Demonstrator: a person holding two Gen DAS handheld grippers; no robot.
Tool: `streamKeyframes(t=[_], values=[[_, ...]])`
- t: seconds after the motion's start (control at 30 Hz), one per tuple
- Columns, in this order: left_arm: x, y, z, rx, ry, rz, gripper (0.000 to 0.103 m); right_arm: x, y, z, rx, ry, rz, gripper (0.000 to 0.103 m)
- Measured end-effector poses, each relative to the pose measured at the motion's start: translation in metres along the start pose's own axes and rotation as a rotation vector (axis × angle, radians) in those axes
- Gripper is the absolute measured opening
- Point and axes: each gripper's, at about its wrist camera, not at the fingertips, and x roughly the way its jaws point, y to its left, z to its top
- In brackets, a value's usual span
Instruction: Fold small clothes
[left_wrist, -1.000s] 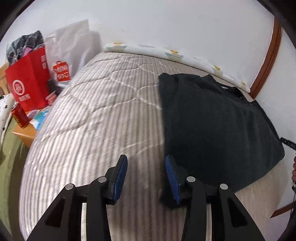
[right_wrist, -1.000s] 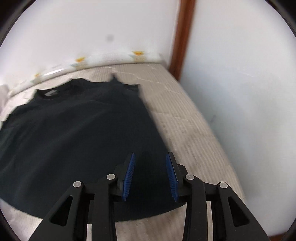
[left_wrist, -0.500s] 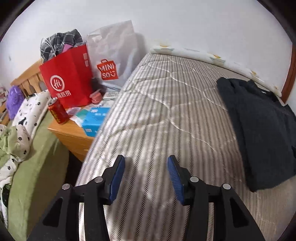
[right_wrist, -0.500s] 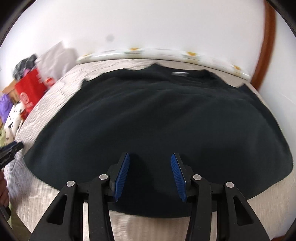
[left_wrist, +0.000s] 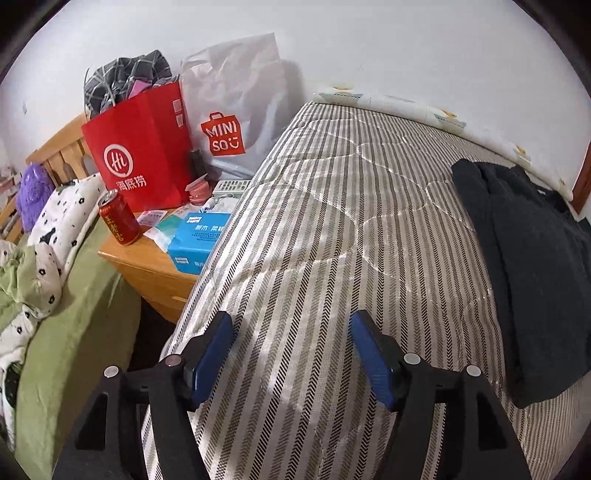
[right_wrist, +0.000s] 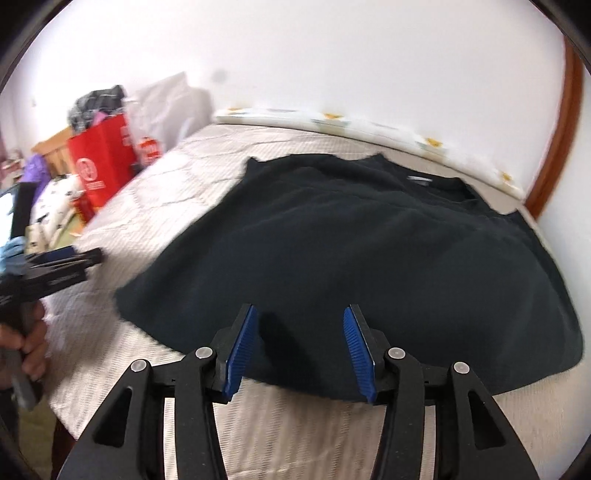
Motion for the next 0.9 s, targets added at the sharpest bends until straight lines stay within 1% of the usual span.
streamKeyframes(t=[0.07, 0.17, 0.3, 0.47, 0.53, 0.6, 0.63, 0.77, 0.87, 0.9], values=[[0.005, 0.002, 0.007, 0.001, 0.005, -0.001, 0.068, -0.002, 0.015, -0.002, -0.045, -0.004, 0.037, 0.052], [0.012, 0.005, 0.014, -0.012, 0.012, -0.006, 0.071, 0.002, 0.040, -0.007, -0.127, -0.007, 0.044, 0.053], [0.014, 0.003, 0.016, 0.000, 0.014, -0.008, 0.074, 0.009, 0.058, -0.013, -0.177, 0.018, 0.088, 0.053], [0.015, 0.005, 0.016, -0.011, 0.018, -0.015, 0.077, 0.019, 0.081, -0.018, -0.268, 0.021, 0.081, 0.054], [0.015, 0.005, 0.016, -0.012, 0.018, -0.016, 0.078, 0.020, 0.087, -0.020, -0.297, 0.020, 0.081, 0.060], [0.015, 0.005, 0.016, -0.012, 0.018, -0.016, 0.078, 0.020, 0.090, -0.022, -0.317, 0.018, 0.088, 0.063], [0.015, 0.005, 0.016, -0.011, 0.018, -0.014, 0.078, 0.020, 0.090, -0.024, -0.318, 0.019, 0.090, 0.063], [0.015, 0.006, 0.016, -0.011, 0.018, -0.016, 0.079, 0.023, 0.096, -0.023, -0.343, 0.010, 0.066, 0.063], [0.015, 0.006, 0.016, -0.012, 0.019, -0.016, 0.080, 0.031, 0.103, -0.018, -0.365, -0.006, 0.010, 0.063], [0.015, 0.006, 0.016, -0.012, 0.020, -0.013, 0.081, 0.033, 0.105, -0.016, -0.362, -0.016, 0.000, 0.062]])
